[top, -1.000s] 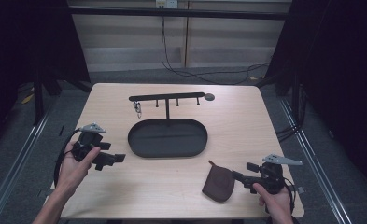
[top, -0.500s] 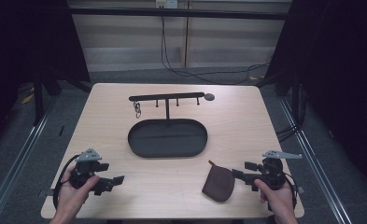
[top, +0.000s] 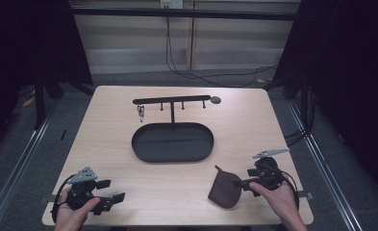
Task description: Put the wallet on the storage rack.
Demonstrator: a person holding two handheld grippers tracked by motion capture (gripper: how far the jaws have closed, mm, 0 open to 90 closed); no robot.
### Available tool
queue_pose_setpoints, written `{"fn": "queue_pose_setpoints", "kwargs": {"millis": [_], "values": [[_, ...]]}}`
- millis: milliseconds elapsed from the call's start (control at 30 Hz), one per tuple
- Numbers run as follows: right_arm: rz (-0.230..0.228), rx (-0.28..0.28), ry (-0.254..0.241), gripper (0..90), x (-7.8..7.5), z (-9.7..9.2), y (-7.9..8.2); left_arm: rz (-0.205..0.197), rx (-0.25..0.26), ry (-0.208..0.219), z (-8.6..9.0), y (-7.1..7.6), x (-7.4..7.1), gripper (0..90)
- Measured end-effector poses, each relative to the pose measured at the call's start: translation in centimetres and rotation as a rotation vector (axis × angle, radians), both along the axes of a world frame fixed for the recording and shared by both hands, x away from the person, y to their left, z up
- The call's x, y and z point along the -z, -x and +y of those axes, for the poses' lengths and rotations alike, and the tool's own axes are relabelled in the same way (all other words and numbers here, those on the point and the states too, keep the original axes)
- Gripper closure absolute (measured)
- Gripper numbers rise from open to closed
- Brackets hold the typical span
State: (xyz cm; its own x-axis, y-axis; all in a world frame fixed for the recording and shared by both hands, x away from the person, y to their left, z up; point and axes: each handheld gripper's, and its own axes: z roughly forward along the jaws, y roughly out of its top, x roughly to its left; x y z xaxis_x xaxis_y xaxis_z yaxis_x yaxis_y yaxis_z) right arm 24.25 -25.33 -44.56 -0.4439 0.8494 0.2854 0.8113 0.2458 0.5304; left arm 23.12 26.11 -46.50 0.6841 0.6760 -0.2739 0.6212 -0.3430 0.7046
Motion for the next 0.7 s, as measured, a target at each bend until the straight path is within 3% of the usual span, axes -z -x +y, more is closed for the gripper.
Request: {"fn": "queue_pose_setpoints", "kwargs": {"millis": [167,267,433,467,700], "values": [[0.086,-0.022,0.067,16.7,-0.2,0.9,-1.0,0.002,0.039,0.000,-1.0,-0.1,0.1,19.0],[0.149,-0.084,0.120,16.7,-0.2,1.6,-1.8,-0.001,0.052,0.000,-1.5,-0.3,0.2,18.8],[0.182,-0.116,0.163,16.8,-0.4,2.3,-2.7,0.015,0.073,-0.004,-1.8,-0.7,0.3,18.8],[0.207,-0.127,0.172,16.7,-0.4,2.7,-3.2,0.013,0.070,0.000,-1.9,-0.9,0.4,18.8],[0.270,-0.171,0.232,16.7,-0.1,4.0,-4.5,0.022,0.057,0.002,-1.7,-1.2,0.4,18.8]]}}
